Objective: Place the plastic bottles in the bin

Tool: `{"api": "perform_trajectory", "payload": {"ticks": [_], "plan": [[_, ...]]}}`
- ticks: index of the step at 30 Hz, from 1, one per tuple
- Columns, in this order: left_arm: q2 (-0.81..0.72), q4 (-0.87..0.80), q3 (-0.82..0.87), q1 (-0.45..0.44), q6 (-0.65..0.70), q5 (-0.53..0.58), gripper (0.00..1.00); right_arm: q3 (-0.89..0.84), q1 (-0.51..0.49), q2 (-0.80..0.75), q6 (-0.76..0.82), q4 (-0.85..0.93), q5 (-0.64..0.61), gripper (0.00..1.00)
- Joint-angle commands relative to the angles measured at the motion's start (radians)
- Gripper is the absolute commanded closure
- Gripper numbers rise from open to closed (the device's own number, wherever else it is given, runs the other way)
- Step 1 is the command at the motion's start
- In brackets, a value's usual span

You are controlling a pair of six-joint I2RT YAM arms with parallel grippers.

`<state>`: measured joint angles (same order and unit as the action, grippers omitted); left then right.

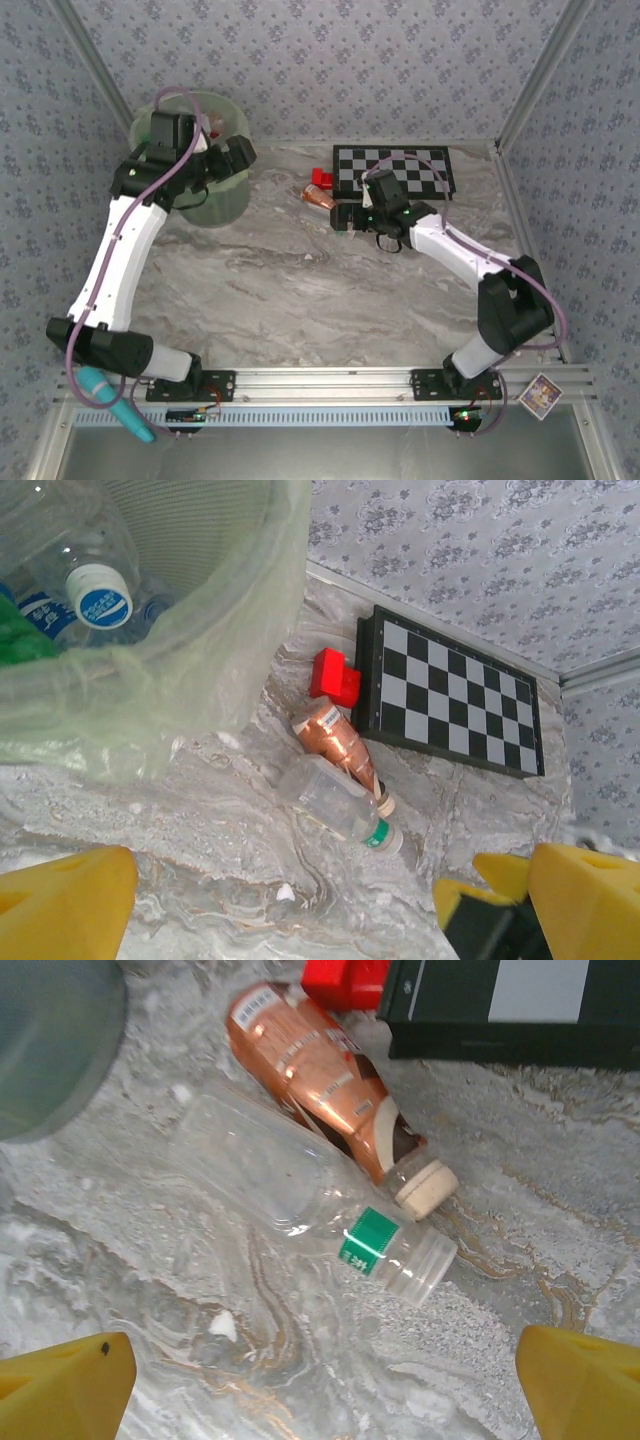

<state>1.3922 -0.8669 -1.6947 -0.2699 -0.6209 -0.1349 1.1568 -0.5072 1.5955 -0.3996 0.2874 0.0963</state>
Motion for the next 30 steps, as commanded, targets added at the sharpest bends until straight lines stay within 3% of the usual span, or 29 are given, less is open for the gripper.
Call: {"api": "perform_trajectory", "payload": {"ticks": [1,16,30], "plan": [[-0.072,0.023,0.037,-0.005,0.004,0.016,0.0,0.027,0.015,0.068,0.035,-0.026,0.066,0.01],[-0.189,-0.022,0.105,-0.003,-0.007,0.072,0.0,0.257,0.024,0.352,0.092,0.024,0.15,0.02],[-0.184,-0.015,0.106,-0.003,-0.005,0.074,0.0,0.181,-0.072,0.348,0.091,0.02,0.123,0.06]]}}
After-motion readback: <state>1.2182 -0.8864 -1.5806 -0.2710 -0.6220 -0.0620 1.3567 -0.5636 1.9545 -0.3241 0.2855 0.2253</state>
